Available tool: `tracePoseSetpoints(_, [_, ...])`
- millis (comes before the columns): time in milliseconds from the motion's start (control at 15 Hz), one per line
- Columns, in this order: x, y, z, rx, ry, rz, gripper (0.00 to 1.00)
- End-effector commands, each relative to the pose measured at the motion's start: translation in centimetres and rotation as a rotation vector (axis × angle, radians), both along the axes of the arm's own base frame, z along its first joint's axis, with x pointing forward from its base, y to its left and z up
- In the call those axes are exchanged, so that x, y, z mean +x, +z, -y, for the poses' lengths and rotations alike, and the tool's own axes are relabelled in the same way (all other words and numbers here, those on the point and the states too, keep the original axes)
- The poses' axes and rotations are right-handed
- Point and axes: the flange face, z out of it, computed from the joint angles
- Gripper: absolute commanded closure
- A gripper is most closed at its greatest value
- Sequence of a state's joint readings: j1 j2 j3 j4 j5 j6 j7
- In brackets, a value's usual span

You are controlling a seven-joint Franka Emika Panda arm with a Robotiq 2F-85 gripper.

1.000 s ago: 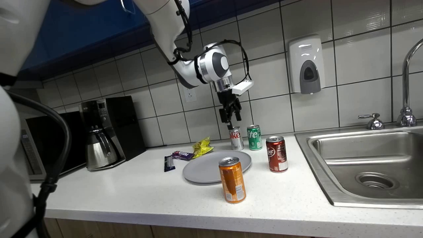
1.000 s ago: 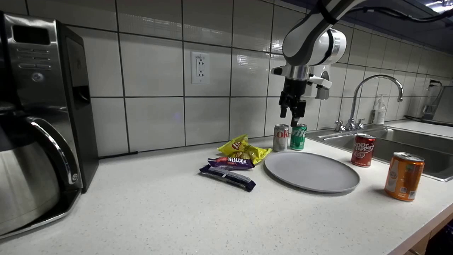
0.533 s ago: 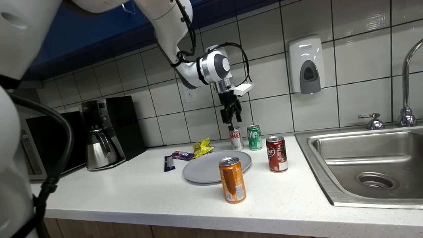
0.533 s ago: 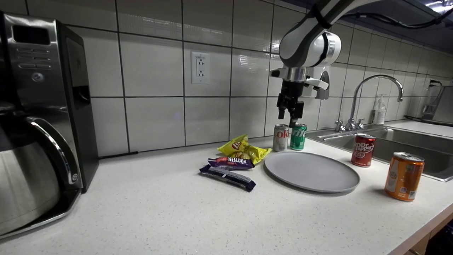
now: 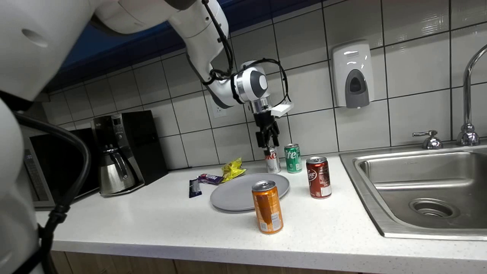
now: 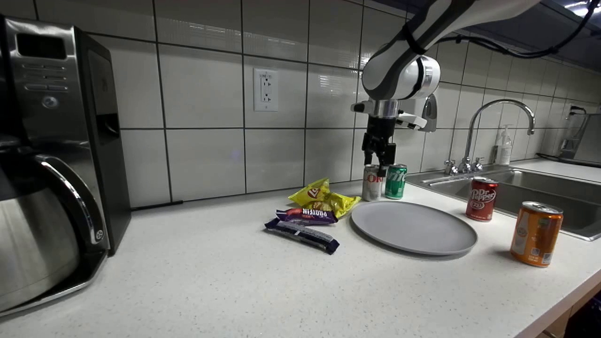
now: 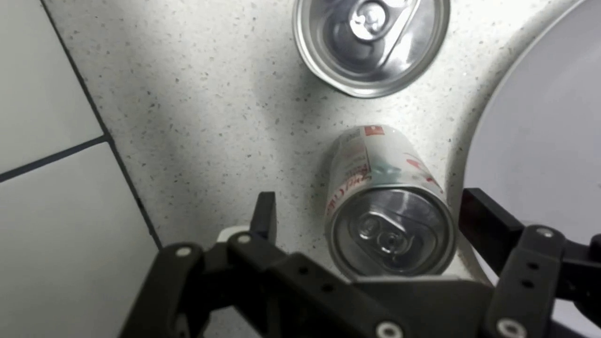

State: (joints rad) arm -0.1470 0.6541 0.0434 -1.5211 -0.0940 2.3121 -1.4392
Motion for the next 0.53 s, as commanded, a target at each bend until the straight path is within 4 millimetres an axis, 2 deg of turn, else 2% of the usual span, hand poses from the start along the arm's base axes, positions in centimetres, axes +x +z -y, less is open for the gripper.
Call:
tracePoseSetpoints(0, [1.52, -0.32, 0.4, 0.021, 0.026, -0.017, 0.0])
tracePoseSetpoints(467, [1.58, 0.48, -0.49, 0.02, 0.036, -0.018, 0.0])
